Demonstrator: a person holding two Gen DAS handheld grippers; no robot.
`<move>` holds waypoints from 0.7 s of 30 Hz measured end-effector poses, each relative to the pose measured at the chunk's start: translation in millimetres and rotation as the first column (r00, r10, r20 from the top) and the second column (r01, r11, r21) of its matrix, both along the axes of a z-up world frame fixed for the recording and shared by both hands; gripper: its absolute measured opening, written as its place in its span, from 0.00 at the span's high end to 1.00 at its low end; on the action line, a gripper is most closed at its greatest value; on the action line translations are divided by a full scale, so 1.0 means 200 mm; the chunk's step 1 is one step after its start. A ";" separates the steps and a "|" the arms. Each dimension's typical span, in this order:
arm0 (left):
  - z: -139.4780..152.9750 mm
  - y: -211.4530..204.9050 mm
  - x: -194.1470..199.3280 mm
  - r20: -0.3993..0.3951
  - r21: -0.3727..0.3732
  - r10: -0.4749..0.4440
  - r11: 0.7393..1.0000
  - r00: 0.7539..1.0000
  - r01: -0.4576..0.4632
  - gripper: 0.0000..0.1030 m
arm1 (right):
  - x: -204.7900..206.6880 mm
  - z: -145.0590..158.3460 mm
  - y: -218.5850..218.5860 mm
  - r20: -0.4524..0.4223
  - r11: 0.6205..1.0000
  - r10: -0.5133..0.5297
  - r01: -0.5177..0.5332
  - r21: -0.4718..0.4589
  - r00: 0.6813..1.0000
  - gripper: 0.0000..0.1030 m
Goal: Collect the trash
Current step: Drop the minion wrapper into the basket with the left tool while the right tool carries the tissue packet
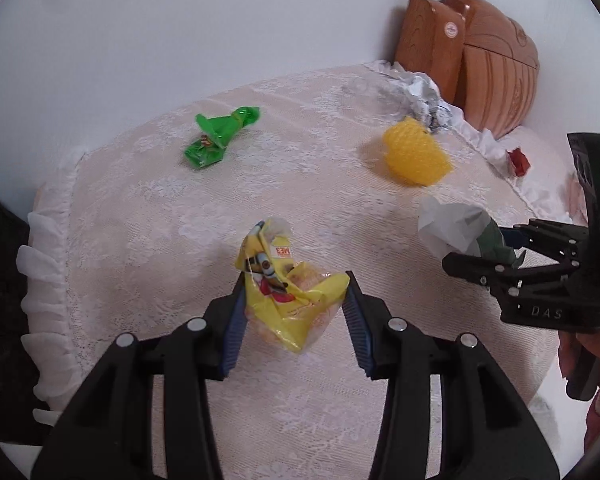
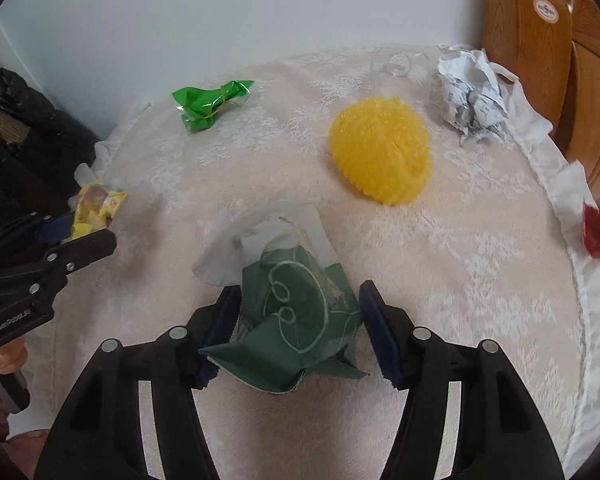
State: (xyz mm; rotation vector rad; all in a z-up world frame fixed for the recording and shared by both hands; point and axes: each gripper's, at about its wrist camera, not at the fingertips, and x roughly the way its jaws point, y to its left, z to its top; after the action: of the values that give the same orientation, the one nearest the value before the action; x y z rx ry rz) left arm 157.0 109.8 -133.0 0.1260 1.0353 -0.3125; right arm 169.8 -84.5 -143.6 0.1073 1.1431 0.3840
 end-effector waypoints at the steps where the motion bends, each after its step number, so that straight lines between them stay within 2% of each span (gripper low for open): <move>1: 0.00 -0.04 -0.03 -0.005 -0.006 -0.025 1.000 1.000 0.024 0.57 | -0.07 0.01 -0.03 -0.005 1.000 -0.009 0.009 0.005 1.000 0.40; 6: -0.01 -0.32 -0.26 -0.042 -0.030 -0.185 0.983 0.982 0.184 0.57 | -0.45 0.02 -0.21 -0.055 0.997 -0.080 0.079 -0.020 0.995 0.40; 10: -0.02 -0.58 -0.46 -0.074 -0.054 -0.326 0.945 0.942 0.323 0.57 | -0.76 0.02 -0.36 -0.084 0.981 -0.188 0.184 -0.059 0.978 0.40; 13: 0.00 -0.79 -0.61 -0.074 -0.071 -0.430 0.902 0.900 0.426 0.57 | -0.98 0.02 -0.54 -0.106 0.950 -0.312 0.309 -0.046 0.944 0.40; 16: 0.03 -0.97 -0.75 -0.063 -0.077 -0.514 0.857 0.855 0.510 0.57 | -1.18 0.02 -0.73 -0.111 0.894 -0.445 0.448 -0.006 0.888 0.40; 21: 0.05 -1.20 -0.95 -0.060 -0.068 -0.602 0.798 0.796 0.599 0.57 | -1.38 0.04 -0.98 -0.087 0.814 -0.577 0.580 0.011 0.812 0.40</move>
State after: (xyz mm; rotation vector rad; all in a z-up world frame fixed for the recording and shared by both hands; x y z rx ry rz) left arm -33.2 -130.5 -122.6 0.4108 1.0458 -0.9312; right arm -106.3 -279.7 -136.2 0.4990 1.1202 -0.1501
